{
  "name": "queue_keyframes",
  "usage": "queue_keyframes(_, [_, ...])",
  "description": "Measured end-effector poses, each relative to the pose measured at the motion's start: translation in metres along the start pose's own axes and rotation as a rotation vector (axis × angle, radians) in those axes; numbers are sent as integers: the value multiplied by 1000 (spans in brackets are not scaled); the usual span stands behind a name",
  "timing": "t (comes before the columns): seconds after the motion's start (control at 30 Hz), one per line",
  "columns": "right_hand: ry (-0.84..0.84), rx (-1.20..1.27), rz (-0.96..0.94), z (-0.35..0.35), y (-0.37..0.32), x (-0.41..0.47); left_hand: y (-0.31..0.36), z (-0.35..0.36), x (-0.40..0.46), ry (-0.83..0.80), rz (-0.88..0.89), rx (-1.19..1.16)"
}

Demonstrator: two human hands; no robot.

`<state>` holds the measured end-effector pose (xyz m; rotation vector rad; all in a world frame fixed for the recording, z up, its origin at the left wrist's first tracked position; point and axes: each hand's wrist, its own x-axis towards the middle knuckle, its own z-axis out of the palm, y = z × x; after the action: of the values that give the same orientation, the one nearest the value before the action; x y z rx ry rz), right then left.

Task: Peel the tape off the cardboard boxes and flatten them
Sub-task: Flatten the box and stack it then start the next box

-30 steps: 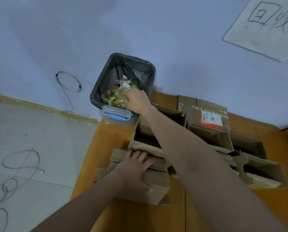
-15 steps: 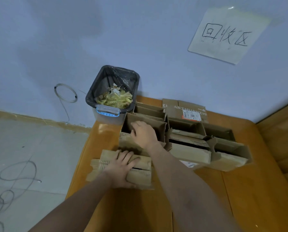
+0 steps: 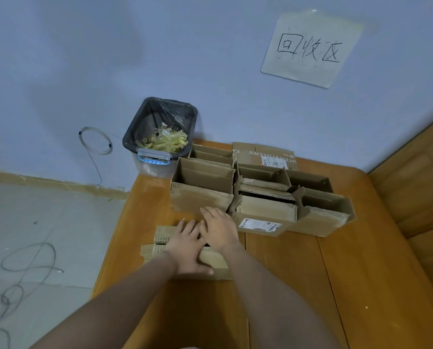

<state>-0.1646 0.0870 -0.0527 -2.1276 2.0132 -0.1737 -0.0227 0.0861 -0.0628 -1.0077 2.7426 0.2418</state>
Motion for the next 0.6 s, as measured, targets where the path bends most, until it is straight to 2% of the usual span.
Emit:
queue_keyframes(0.1, [10, 32, 40, 3, 6, -11, 0, -3, -11, 79, -21, -29])
queue_keyframes(0.27, [-21, 28, 38, 11, 8, -30, 1, 3, -30, 362, -105, -108])
queue_keyframes(0.37, [-68, 31, 47, 17, 8, -37, -2, 6, -31, 264, -280, -267])
queue_keyframes(0.47, [-97, 66, 70, 19, 8, -41, -6, 3, -25, 255, -451, -333])
queue_keyframes(0.6, [-116, 126, 114, 17, 5, -42, -7, -4, -18, 157, -554, -412])
